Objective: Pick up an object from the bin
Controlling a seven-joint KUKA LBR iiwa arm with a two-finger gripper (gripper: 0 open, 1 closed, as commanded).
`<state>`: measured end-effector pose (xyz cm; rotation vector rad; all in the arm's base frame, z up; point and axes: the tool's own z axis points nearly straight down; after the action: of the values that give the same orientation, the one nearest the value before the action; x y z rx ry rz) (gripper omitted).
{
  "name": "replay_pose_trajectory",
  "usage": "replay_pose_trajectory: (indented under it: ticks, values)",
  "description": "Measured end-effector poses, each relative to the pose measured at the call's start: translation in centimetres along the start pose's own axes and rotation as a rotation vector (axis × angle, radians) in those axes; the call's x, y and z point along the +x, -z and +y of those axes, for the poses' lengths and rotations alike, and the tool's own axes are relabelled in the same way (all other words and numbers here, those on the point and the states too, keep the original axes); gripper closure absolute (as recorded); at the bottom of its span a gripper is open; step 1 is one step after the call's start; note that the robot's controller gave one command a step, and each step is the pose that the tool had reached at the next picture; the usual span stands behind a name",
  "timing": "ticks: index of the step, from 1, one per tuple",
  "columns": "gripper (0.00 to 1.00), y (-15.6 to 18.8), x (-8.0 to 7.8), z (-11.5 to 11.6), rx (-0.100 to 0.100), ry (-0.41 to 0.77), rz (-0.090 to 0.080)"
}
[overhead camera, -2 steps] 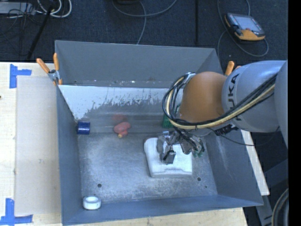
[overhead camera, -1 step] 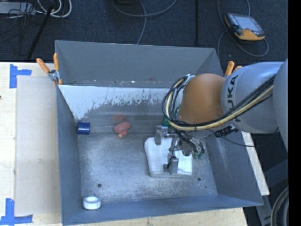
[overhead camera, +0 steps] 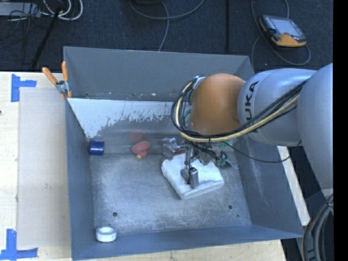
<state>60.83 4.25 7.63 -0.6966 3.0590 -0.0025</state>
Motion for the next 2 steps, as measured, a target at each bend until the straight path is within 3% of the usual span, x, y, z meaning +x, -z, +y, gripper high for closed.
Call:
replay_pose_trajectory:
  ticks: [1, 2]
  values:
    - [1.00, 0.6, -0.7, -0.1, 0.005, -0.005, -0.028]
    - [1.00, 13.2, 5.9, -6.6, 0.003, -0.107, -0.003]
